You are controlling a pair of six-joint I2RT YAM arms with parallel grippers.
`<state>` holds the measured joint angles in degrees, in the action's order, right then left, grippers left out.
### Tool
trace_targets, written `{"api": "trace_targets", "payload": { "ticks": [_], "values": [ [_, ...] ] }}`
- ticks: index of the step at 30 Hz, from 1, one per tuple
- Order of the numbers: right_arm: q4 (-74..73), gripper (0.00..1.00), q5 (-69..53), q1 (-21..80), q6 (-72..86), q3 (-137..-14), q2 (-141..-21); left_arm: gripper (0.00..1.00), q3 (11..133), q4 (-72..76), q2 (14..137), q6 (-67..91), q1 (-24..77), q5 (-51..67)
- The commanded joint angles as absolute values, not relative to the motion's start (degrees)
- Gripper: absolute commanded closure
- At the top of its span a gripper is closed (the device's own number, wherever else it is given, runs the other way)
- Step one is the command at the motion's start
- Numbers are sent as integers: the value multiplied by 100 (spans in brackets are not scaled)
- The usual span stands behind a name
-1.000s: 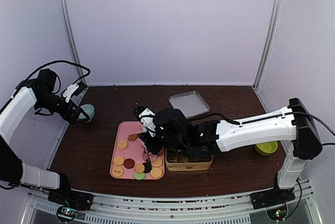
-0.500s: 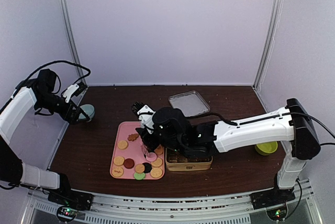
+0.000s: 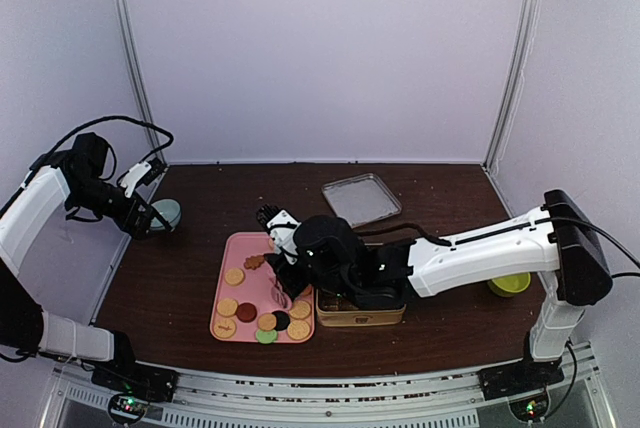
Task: Pack the cookies
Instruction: Pick up the fake cookies from the plate.
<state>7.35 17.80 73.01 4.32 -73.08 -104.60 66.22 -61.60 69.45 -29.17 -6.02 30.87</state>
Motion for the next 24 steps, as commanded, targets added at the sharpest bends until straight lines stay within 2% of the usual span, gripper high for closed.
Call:
{"api": "trace_targets", "payload": {
  "ticks": [1, 7, 16, 21, 24],
  "values": [
    [845, 59, 1790, 7356, 561, -7178, -10472, 2, 6774, -6274, 6987, -3027, -624, 3233],
    [697, 64, 1915, 7376, 564, -7246, -10383, 2, 6824, -6281, 7003, -3028, -632, 3291],
    [403, 80, 2137, 7383, 482, -7535, -10208, 2, 6908, -6367, 7066, -3018, -628, 3367],
    [346, 96, 2145, 7382, 475, -7655, -10037, 2, 6930, -6382, 7092, -3013, -626, 3405],
    [359, 100, 2127, 7376, 459, -7757, -9880, 2, 6958, -6418, 7122, -3014, -628, 3456]
  ]
}}
